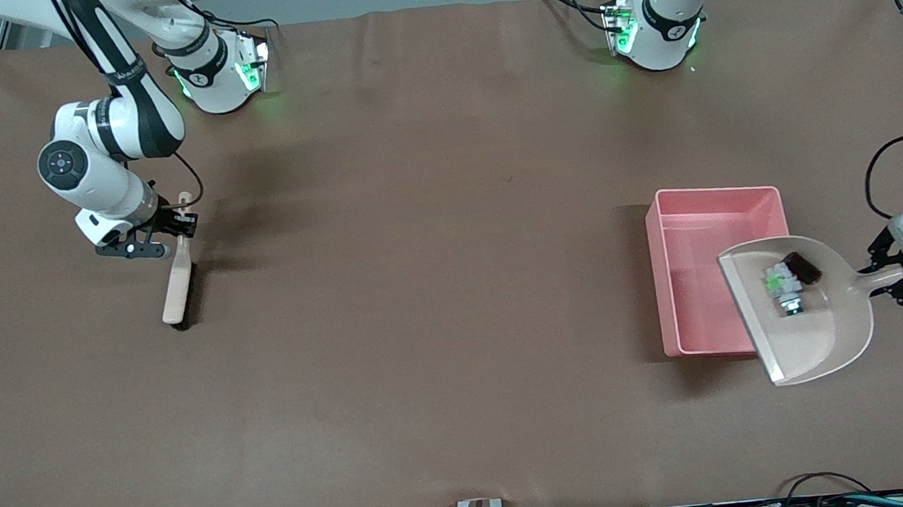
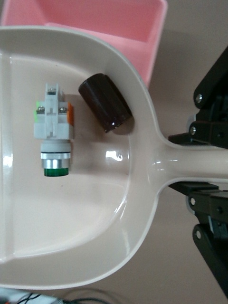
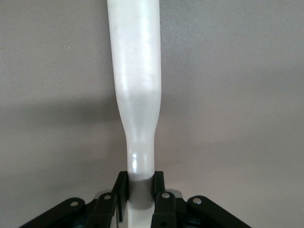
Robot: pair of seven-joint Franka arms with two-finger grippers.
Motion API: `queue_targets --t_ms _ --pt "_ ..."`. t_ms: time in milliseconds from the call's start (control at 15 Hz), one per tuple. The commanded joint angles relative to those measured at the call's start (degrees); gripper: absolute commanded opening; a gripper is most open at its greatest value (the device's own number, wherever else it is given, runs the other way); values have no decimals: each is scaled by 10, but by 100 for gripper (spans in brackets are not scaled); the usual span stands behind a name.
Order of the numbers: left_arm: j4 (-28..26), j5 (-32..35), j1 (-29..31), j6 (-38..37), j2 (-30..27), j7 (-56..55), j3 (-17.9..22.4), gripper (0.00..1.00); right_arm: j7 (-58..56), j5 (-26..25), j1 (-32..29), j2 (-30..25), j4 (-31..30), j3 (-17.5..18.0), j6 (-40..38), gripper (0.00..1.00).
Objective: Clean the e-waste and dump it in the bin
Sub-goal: 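Carry the dustpan over the pink bin with the left gripper while the right gripper withdraws, then tilt the dustpan with the left gripper to dump parts into the bin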
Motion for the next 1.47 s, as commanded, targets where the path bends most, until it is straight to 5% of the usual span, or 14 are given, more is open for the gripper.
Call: queue_targets --t_ms 0,267,467,667,800,933,1400 --pt "-27 44 -12 -5 -30 24 25 1 -37 -7 -38 -21 -10 2 6 21" --pt "-100 77 -36 33 -105 28 64 1 -38 -7 -42 -21 -10 2 8 24" --pt "-146 67 -110 73 -150 40 145 1 -38 -7 -42 -20 -10 2 9 45" --pt "-207 67 -179 125 -195 43 208 1 -38 -7 -42 -20 -8 2 8 52" --pt "-233 68 -227 153 -210 42 257 1 -38 -7 -42 -20 -3 2 8 67" --pt "-240 74 -284 156 -218 42 312 0 -37 -6 -48 -19 4 1 9 100" --pt "-240 184 -461 156 -234 21 460 0 -36 -6 -50 -30 52 2 2 100"
